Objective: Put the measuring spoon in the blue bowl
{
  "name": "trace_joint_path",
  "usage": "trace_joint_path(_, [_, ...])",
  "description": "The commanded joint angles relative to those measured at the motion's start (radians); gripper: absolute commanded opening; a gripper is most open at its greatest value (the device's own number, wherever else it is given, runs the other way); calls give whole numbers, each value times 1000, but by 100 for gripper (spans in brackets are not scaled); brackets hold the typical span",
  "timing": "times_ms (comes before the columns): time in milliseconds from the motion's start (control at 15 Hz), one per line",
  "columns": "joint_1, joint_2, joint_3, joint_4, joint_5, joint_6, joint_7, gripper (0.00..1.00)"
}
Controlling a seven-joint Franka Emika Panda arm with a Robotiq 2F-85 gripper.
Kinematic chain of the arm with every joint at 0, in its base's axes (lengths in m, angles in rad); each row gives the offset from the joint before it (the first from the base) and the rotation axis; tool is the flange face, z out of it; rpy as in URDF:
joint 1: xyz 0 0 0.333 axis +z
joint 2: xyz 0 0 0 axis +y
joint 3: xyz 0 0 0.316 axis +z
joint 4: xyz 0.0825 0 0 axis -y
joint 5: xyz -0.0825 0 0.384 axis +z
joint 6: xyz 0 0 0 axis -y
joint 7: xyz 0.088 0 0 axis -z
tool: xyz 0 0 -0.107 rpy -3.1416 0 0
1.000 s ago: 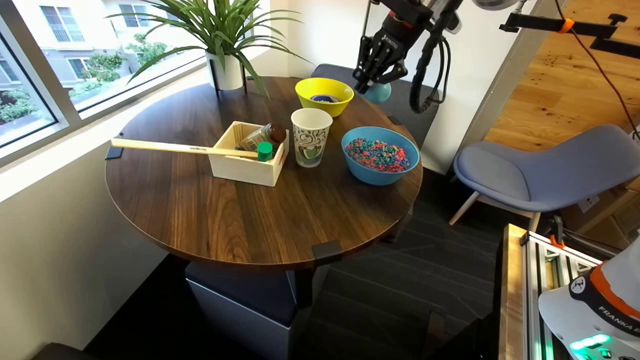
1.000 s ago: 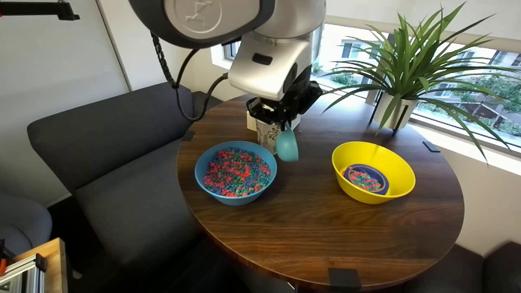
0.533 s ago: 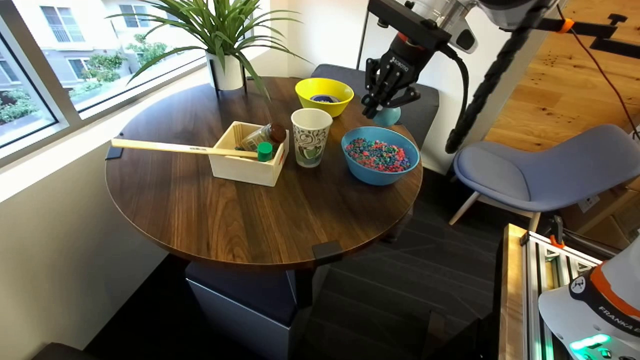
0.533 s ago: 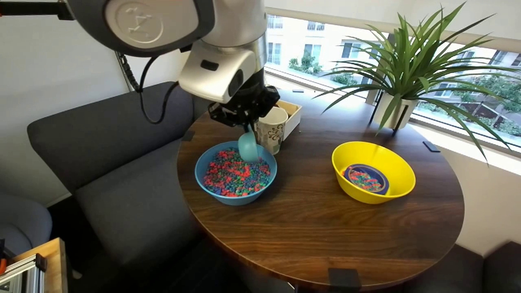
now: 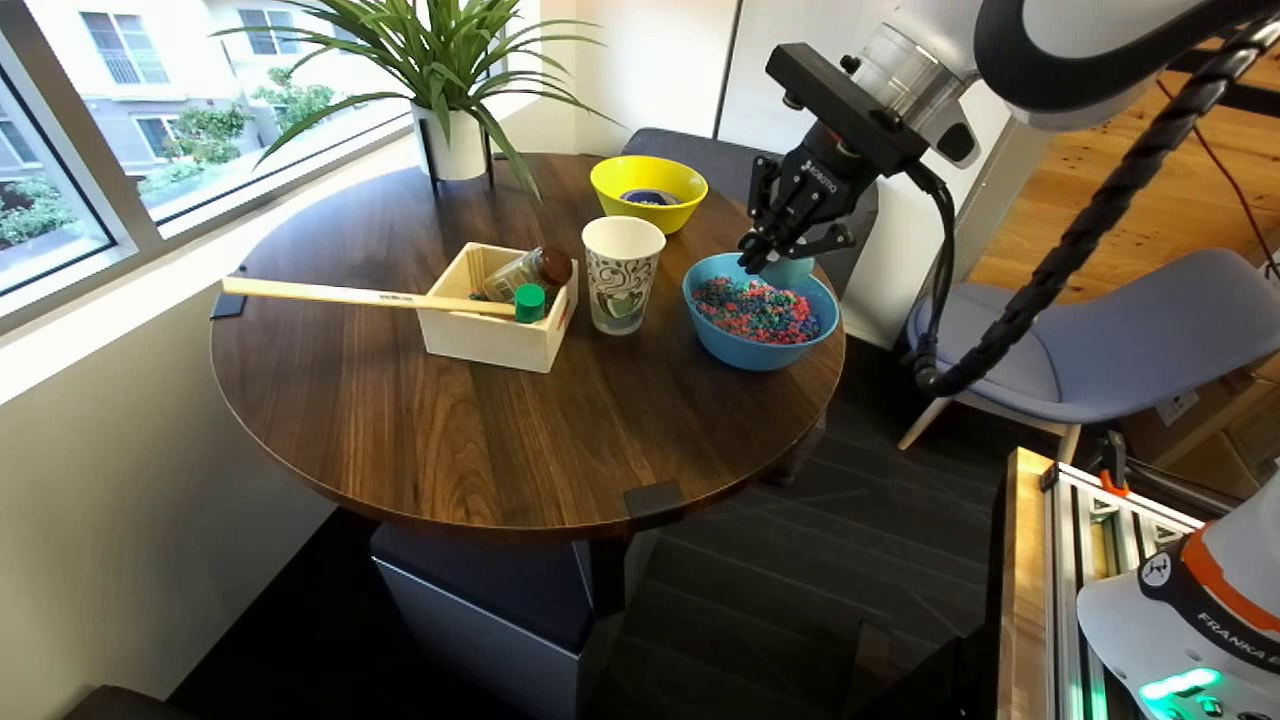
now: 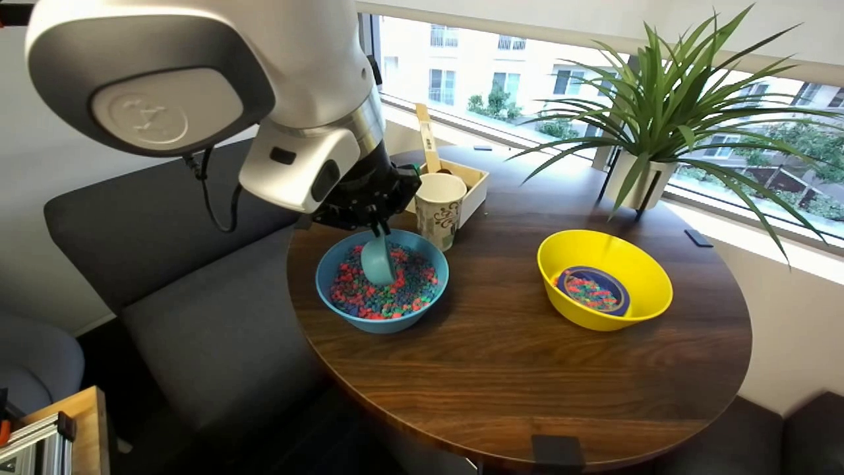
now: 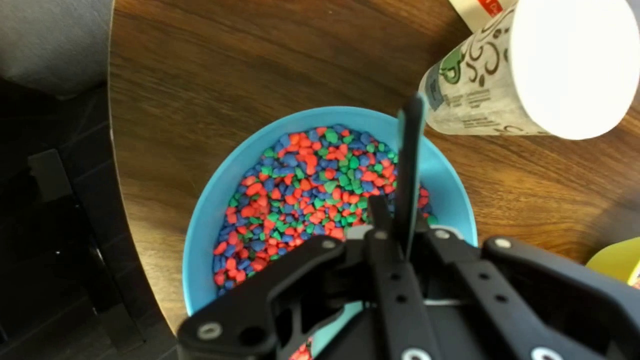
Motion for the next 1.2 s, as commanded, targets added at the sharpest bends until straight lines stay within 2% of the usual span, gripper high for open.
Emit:
trace_joint_path(0, [7,10,30,-30,-13,97,18,2])
trace_joint_path(200, [2,25,43,-24,-31,80,51,2])
trace_joint_path(267, [3,32,42,-22,-31,84,49,33])
trace_joint_path(333, [-1,35,46,-26,-44,102,55,33])
trace_joint_path(600, [7,46,40,-30,-47,165,25,62])
trace_joint_path(800, [12,-16,31,-44,-31,149,8,85])
trace_joint_path(933, [-11,-87,23,-58,-65,94,13,100])
trace_joint_path(1067, [-31,-146,-1,-61,-74,60,-11,100])
trace_joint_path(1133, [-17,-55,18,-16,-54,102,4,97])
